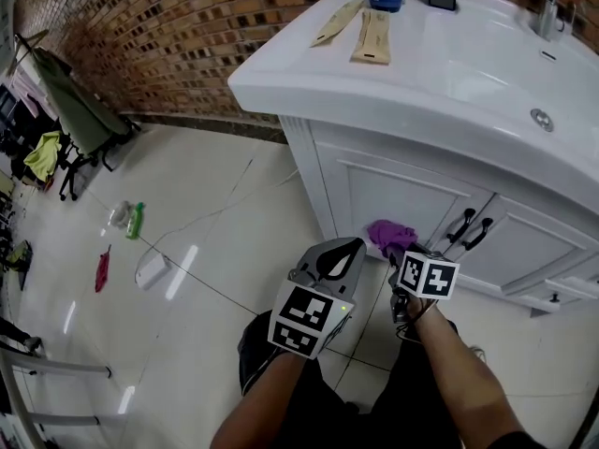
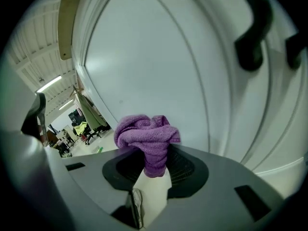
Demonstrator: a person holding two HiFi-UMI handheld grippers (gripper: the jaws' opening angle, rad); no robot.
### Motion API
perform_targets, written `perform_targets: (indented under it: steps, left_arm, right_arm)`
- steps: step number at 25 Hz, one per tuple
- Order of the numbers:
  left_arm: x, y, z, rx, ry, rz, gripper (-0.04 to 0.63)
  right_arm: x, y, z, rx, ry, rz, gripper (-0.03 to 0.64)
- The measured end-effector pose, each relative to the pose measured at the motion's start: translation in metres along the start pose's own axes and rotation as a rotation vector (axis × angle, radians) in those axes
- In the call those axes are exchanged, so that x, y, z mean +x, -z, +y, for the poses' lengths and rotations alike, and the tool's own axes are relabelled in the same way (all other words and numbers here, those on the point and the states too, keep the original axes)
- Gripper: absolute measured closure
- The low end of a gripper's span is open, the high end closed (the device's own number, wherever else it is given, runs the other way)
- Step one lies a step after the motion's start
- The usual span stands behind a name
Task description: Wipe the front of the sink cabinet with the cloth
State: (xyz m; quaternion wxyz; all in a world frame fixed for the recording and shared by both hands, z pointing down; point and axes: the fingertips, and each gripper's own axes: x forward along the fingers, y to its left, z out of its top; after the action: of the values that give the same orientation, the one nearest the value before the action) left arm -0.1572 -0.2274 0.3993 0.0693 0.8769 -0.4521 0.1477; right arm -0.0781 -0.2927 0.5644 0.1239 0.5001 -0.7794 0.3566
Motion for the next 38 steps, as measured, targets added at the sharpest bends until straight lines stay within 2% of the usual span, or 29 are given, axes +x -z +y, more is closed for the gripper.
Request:
perform_targets:
  steps: [11, 20, 27, 33, 38]
  left_arm:
    - [0.016, 0.027, -0.047, -0.034, 0.053, 0.050, 0.592]
    - [0.022, 0.040, -0.061, -0.053, 0.070, 0.061, 0.592]
    - [0.016, 0.048, -0.039, -0.077, 0.040, 0.059, 0.592]
    - [0.000, 0.058, -0.005, -0.098, -0.008, 0.063, 0.592]
    - [-0.015, 0.074, 0.023, -0.119, -0.042, 0.087, 0.592]
  right_arm:
    - [-0.061, -0.003, -0.058, 0.070, 0.057, -0.063, 0.499]
    - [-0.098, 0.000, -0.090, 0.124, 0.117, -0.087, 0.502]
    - [-0.072, 0.010, -0.047, 0.028, 0.054, -0.031, 0.502]
    - [-0.013, 0.024, 0.013, -0.045, -0.047, 0.042, 0.502]
    - [0.037, 0.023, 0.061, -0.077, -0.119, 0.052, 0.502]
